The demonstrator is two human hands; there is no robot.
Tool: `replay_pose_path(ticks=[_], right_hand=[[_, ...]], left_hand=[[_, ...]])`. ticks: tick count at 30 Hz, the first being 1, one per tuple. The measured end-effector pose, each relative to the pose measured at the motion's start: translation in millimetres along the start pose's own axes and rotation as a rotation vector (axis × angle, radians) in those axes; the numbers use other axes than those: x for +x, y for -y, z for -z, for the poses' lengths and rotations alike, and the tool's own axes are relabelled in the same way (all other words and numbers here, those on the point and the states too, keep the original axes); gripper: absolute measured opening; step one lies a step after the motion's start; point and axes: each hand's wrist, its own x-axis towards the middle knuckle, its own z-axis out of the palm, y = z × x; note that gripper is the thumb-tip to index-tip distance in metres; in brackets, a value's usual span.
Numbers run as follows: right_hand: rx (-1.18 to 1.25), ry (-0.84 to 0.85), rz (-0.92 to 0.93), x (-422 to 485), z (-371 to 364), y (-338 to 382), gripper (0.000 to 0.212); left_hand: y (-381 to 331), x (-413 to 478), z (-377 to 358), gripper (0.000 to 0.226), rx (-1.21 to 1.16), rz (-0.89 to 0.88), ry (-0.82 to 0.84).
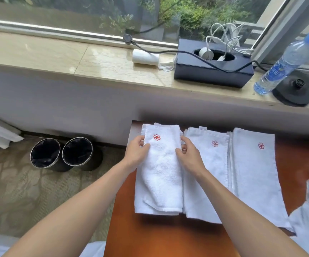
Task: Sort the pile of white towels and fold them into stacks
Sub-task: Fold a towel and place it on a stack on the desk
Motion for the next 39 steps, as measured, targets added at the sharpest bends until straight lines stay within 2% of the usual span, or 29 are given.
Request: replay_pose_path(ticks=[4,8,10,17,23,27,30,33,36,39], right_hand=[[0.016,-0.017,-0.009,4.3,-3.4,10.3,0.051],[0.031,-0.015,-0.088,-7.9,-0.8,10.9,0.052],[0.048,-0.002,-0.132,-26.7,-0.5,4.2,0.053],[0.009,0.125,-0.104,-82.4,-5.7,-7.6,0.055],[0.008,0.164,-0.050,-121.1,-15.8,-20.6,0.064],[-0.010,0.154,-0.021,-129.9,-15.4,-24.4,0.062],[-0.037,0.144,0.001,-131.7,-14.4,-27.4,0.068],[-0.084,0.138,0.002,-134.5,-17.0,-33.4,0.075],[-0.151,0.138,-0.014,-140.6,-24.7,-38.0,0.082],[-0.167,0.156,0.008,-147.7,-33.7,-42.7,0.073]], left_hand=[[-7.9,8.0,3.7,0.025,0.011,-0.039,-0.048],[-0.9,-9.7,1.8,0.043,-0.108,0.100,-0.039],[16.2,-36.7,0.5,0.048,-0.154,0.112,-0.014],[48.7,-89.9,-9.1,0.061,-0.133,0.040,0.057],[54.3,-108.0,-6.7,0.067,0.003,-0.072,0.078],[62.3,-122.9,-7.8,0.057,0.165,-0.144,0.031],[73.3,-126.7,-7.5,0.038,0.209,-0.090,-0.042],[78.6,-135.2,-9.1,0.021,0.247,-0.021,-0.032],[81.0,-140.2,-5.3,0.019,0.299,-0.057,-0.070],[82.0,-136.7,1.0,0.019,0.318,-0.071,-0.141]])
